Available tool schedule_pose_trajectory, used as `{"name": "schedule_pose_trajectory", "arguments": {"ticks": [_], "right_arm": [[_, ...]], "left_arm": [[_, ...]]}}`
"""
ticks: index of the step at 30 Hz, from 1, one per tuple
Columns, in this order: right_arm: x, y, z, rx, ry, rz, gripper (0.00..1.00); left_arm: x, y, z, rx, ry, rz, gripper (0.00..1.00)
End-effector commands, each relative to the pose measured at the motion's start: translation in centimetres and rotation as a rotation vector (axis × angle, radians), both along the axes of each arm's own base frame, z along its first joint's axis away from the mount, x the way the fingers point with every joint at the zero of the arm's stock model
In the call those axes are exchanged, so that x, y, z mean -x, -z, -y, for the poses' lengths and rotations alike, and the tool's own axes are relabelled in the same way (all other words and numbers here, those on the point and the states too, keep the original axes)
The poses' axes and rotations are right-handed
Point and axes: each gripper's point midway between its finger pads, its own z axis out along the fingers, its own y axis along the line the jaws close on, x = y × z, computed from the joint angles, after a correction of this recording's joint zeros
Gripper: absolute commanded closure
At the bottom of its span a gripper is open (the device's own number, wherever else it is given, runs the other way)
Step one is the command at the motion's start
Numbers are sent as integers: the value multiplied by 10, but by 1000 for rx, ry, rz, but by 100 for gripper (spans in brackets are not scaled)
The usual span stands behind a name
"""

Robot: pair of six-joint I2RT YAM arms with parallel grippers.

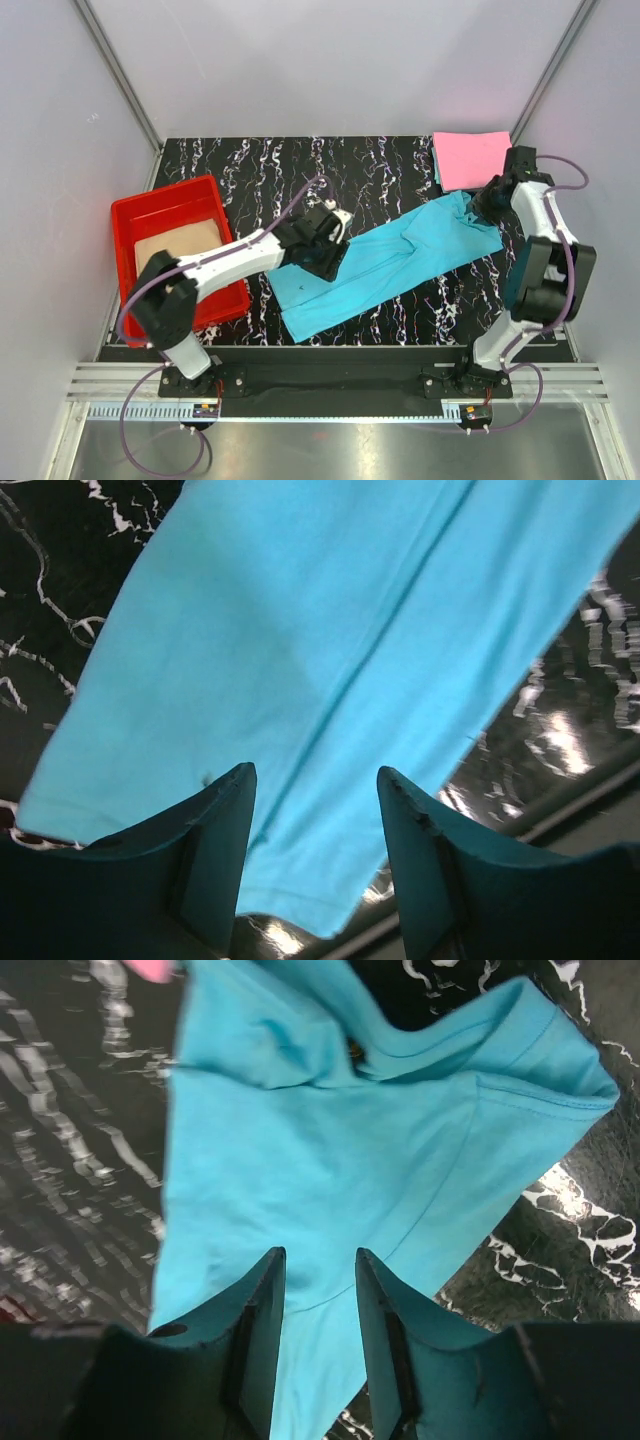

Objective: Fold and stack the t-shirts
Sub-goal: Fold the tshirt

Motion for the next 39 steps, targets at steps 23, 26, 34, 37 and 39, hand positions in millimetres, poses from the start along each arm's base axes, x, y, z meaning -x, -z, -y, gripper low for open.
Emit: {"name": "schedule_pose_trajectory", "arguments": {"ticks": [23,26,34,37,39], "right_arm": [[37,-41,-38,-146,96,181,55],[28,-23,-48,-146,124,135,56],[20,40,-54,-81,159,-18,56],[12,63,-49,-25,166,-69,56],[10,84,-50,-22,153,-126,56]], "left_arm": [[27,112,-68,-317,-141,-230,40],[38,118,-75,-307,-171,-277,40],[53,116,-88,-311,-223,-300,38],[59,117,-95,-323,-237,-307,37],[63,120,-98,-324,-247,-322,37]]}}
